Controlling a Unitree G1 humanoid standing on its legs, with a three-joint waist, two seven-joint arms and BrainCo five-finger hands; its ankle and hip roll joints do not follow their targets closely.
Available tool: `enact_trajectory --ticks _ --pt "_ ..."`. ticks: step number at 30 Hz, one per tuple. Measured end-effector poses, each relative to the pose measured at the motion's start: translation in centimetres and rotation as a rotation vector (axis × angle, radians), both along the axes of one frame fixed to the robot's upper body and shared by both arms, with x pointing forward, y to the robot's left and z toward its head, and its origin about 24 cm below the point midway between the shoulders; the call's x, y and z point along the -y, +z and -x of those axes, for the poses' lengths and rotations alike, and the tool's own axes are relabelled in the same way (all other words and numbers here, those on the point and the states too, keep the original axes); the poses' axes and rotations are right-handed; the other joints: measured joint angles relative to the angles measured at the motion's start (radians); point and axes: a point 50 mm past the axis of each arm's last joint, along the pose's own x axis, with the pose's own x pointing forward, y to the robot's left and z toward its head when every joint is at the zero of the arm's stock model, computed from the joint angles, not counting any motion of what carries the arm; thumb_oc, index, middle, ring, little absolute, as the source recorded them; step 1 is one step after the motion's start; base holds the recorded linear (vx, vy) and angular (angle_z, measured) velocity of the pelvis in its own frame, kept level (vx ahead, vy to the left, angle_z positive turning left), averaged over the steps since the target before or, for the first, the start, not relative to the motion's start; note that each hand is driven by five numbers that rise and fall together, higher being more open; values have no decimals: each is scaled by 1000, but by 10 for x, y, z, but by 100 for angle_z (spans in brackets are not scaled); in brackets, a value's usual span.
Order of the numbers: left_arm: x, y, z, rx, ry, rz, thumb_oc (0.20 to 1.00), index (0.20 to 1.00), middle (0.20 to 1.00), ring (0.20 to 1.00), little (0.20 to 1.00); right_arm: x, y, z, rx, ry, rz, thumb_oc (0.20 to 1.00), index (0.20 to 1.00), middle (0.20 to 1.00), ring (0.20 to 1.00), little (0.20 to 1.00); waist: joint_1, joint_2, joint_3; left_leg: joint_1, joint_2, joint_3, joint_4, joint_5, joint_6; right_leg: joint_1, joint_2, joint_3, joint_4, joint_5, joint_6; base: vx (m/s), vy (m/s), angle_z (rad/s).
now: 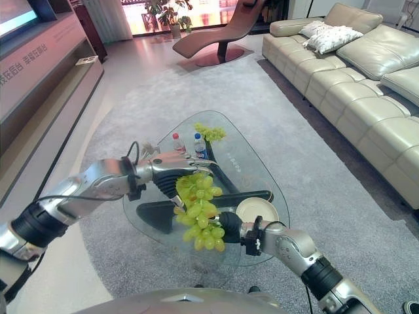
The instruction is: Pick up fruits into the plate
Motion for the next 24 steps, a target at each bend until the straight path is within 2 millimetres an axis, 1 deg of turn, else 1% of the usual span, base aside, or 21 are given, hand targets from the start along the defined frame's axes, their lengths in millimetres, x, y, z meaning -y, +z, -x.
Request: enact_trajectory --ticks 2,4,6,7,8,11,13,14,16,18,19,21,22,23,24 --pt "-18 -15 3 -45 109 35 1000 1000 1000 1000 1000 18 -3 -2 8 -91 8 200 200 200 200 200 1 -3 2 -6 1 -1 0 0 0 -6 0 -1 0 0 0 0 0 0" --pt "-30 -25 2 -73 186 39 1000 1000 1000 1000 1000 30 -6 -2 9 -145 23 200 200 200 200 200 3 -7 5 -8 2 -1 0 0 0 -7 1 -3 0 0 0 0 0 0" --pt "-51 -38 4 -107 313 46 1000 1000 1000 1000 1000 51 -7 -5 37 -228 73 200 200 200 200 200 10 -19 16 -30 2 -2 0 0 0 -26 1 -5 0 0 0 -13 -15 2" --pt "-59 -43 4 -128 358 66 1000 1000 1000 1000 1000 58 -8 -6 52 -248 107 200 200 200 200 200 12 -24 25 -33 2 -2 0 1 0 -29 1 -7 0 0 0 -24 -25 3" --pt "-63 -46 5 -148 388 86 1000 1000 1000 1000 1000 62 -9 -7 60 -256 126 200 200 200 200 200 12 -26 27 -36 3 -2 0 2 0 -32 1 -8 0 1 1 -42 -37 2" --pt "-90 -69 7 -288 607 216 1000 1000 1000 1000 1000 86 -18 -8 94 -359 237 200 200 200 200 200 27 -49 61 -63 4 -3 0 3 0 -59 3 -8 0 1 1 -44 -49 2" --pt "-99 -81 7 -345 709 286 1000 1000 1000 1000 1000 95 -20 -11 118 -406 286 200 200 200 200 200 31 -55 93 -71 4 -9 1 9 0 -62 2 -16 0 3 4 -83 -74 9" --pt "-105 -93 8 -387 786 339 1000 1000 1000 1000 1000 100 -22 -13 136 -438 333 200 200 200 200 200 37 -59 110 -77 3 -12 3 18 3 -68 2 -20 0 3 4 -143 -110 11" --pt "-116 -109 10 -442 901 401 1000 1000 1000 1000 1000 108 -22 -22 184 -480 417 200 200 200 200 200 35 -64 134 -109 3 -22 5 26 1 -93 2 -30 0 4 4 -113 -113 14" --pt "-125 -125 13 -491 1005 443 1000 1000 1000 1000 1000 118 -21 -33 239 -519 532 200 200 200 200 200 40 -67 189 -130 4 -37 6 37 -2 -107 7 -40 5 8 -2 -75 -131 20" --pt "-128 -130 15 -507 1037 443 1000 1000 1000 1000 1000 121 -21 -37 250 -530 565 200 200 200 200 200 43 -68 201 -135 5 -41 6 39 -3 -111 10 -42 5 10 -4 -57 -94 20" --pt "-136 -145 22 -554 1112 437 1000 1000 1000 1000 1000 128 -16 -51 296 -569 650 200 200 200 200 200 54 -70 256 -143 8 -54 6 44 -10 -110 11 -62 5 12 -7 -112 -64 20" --pt "-142 -153 27 -574 1154 426 1000 1000 1000 1000 1000 131 -12 -61 324 -588 680 200 200 200 200 200 67 -68 280 -146 11 -54 6 46 -12 -113 13 -64 5 12 -7 -120 -28 10" --pt "-144 -157 29 -585 1174 424 1000 1000 1000 1000 1000 132 -9 -66 336 -594 697 200 200 200 200 200 71 -64 288 -150 12 -55 6 46 -13 -116 13 -65 5 12 -7 -119 -2 1" --pt "-145 -168 28 -611 1236 424 1000 1000 1000 1000 1000 138 -1 -83 362 -624 747 200 200 200 200 200 74 -57 299 -170 12 -57 6 51 -16 -137 14 -65 5 12 -7 -86 0 7"
